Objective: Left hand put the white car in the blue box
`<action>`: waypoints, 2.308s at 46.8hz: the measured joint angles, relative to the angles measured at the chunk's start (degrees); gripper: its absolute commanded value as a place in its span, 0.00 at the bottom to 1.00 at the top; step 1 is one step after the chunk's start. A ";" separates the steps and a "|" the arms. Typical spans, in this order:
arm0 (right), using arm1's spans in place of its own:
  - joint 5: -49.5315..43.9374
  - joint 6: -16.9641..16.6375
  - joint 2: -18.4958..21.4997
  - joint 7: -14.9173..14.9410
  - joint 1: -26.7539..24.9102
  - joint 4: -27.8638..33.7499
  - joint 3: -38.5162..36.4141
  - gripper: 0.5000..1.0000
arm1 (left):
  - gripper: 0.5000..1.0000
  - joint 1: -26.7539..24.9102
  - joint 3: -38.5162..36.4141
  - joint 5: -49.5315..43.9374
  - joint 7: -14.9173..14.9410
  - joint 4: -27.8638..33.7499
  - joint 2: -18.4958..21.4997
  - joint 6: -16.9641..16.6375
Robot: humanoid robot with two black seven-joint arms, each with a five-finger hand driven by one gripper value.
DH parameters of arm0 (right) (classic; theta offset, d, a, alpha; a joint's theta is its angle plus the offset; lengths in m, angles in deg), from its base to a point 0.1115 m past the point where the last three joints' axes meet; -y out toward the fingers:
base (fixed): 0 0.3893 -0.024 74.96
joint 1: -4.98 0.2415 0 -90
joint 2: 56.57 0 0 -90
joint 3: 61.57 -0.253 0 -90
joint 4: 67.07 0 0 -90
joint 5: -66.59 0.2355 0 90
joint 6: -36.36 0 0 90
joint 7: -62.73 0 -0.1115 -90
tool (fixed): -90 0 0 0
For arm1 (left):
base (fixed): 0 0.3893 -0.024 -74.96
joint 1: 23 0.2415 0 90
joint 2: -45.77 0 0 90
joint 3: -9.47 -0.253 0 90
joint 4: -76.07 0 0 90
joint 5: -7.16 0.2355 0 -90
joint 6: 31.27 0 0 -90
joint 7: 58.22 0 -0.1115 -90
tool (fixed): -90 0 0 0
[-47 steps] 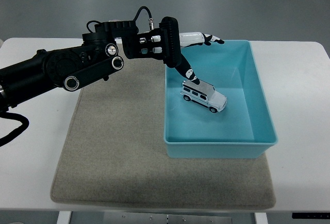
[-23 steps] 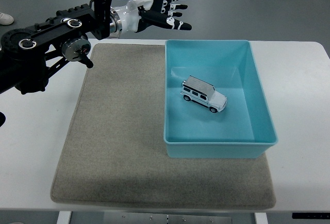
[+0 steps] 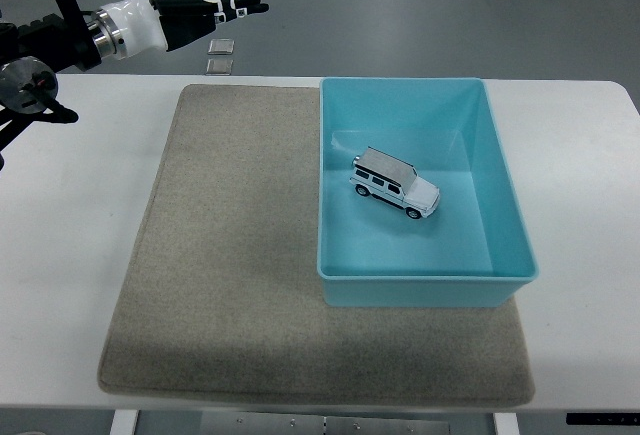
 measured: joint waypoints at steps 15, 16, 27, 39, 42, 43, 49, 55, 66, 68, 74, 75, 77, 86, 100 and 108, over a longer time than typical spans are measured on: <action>0.00 0.00 0.00 0.00 -0.01 -0.01 0.00 0.87 | 0.99 9.27 8.98 -2.76 2.21 -0.24 1.46 -0.70; 0.00 -0.01 0.00 0.00 -0.02 0.00 0.01 0.87 | 0.99 9.75 9.15 -3.56 2.62 -0.31 1.46 -0.87; 0.00 -0.01 0.00 0.00 0.01 -0.01 -0.01 0.87 | 0.99 10.92 9.52 -8.75 3.95 -3.89 1.26 -4.02; 0.00 -0.01 0.00 0.00 -0.03 -0.02 0.00 0.87 | 0.99 13.42 9.60 -9.47 4.13 -6.58 0.57 -3.37; 0.00 -0.01 0.00 0.00 -0.03 -0.03 0.00 0.87 | 0.99 13.66 9.69 -10.30 4.13 -6.57 0.57 -2.94; 0.00 -0.01 0.00 0.00 -0.03 -0.03 0.00 0.87 | 0.99 13.68 9.69 -10.59 4.13 -6.57 0.57 -2.76; 0.00 -0.01 0.00 0.00 -0.03 -0.02 0.00 0.87 | 1.00 13.79 9.68 -11.69 4.13 -6.60 0.57 -1.74; 0.00 -0.01 0.00 0.00 0.01 -0.02 0.00 0.87 | 1.00 13.83 9.80 -11.80 4.13 -6.71 0.64 -0.89; 0.00 -0.01 0.00 0.00 -0.01 -0.02 -0.03 0.87 | 0.99 13.88 10.64 -11.81 4.13 -6.57 0.65 -0.84; 0.00 -0.01 0.00 0.00 -0.02 -0.02 -0.06 0.87 | 1.00 13.88 10.98 -11.81 4.13 -6.49 0.62 -0.83; 0.00 -0.01 0.00 0.00 0.00 -0.02 -0.08 0.87 | 1.00 13.88 11.37 -11.81 4.13 -6.41 0.62 -0.83; 0.00 -0.01 0.00 0.00 0.00 -0.02 -0.09 0.87 | 0.99 13.88 11.38 -11.81 4.13 -6.41 0.63 -0.83; 0.00 -0.01 0.00 0.00 -0.01 -0.02 -0.09 0.87 | 1.00 13.88 11.41 -11.81 4.13 -6.42 0.71 -0.83; -0.09 -0.22 0.00 -0.06 -0.02 -0.30 -0.05 0.87 | 0.99 13.88 11.44 -11.88 4.13 -6.52 0.74 -0.83; 0.08 -0.15 0.00 -0.12 0.13 -0.10 -0.21 0.87 | 0.99 13.88 11.36 -11.81 4.13 -6.40 0.74 -0.83; -0.16 -0.11 0.00 -0.22 0.09 -0.63 -0.12 0.87 | 1.00 14.38 11.35 -11.81 4.13 -6.32 0.75 -0.83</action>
